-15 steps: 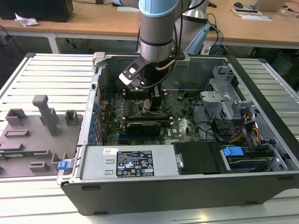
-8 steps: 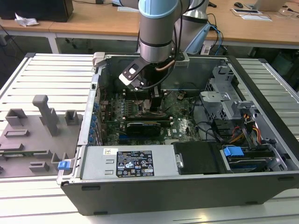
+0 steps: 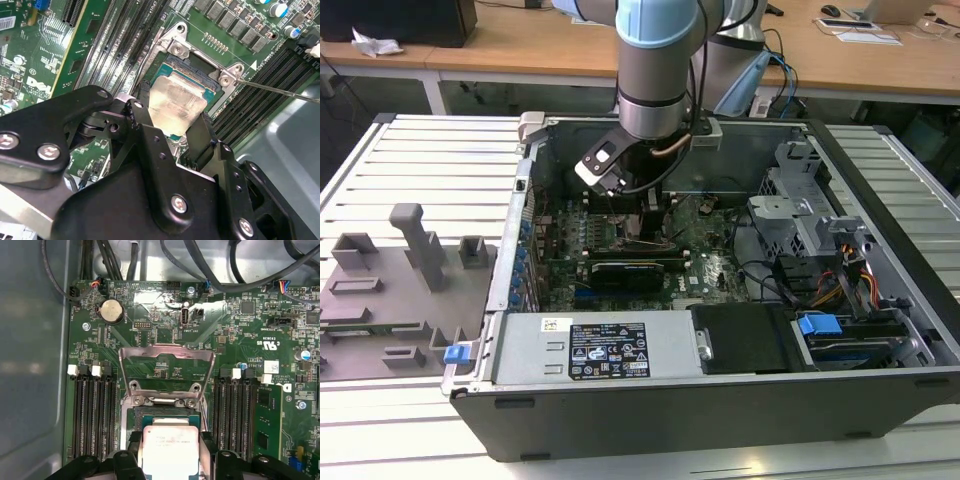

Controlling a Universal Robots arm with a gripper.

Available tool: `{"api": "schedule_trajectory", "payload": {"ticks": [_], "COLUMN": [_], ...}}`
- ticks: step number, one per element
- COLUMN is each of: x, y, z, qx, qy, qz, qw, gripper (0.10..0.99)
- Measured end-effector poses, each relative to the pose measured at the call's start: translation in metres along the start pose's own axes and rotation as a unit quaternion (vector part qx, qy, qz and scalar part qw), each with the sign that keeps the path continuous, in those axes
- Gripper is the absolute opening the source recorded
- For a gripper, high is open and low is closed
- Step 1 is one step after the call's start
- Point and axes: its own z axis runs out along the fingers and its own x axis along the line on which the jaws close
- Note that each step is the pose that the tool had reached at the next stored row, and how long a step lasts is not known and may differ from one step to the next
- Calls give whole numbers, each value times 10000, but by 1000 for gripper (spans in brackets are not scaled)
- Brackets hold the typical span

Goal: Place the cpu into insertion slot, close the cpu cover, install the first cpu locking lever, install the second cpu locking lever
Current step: 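Place the cpu into insertion slot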

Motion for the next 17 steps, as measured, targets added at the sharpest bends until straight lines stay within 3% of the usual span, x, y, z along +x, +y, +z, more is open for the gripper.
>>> {"api": "schedule_trajectory", "payload": {"ticks": [17], "x": [-1], "y": [-1], "z": [24], "qx": [-1], "qy": [-1], "qz": [30], "qw": [10000], "gripper": [537]}}
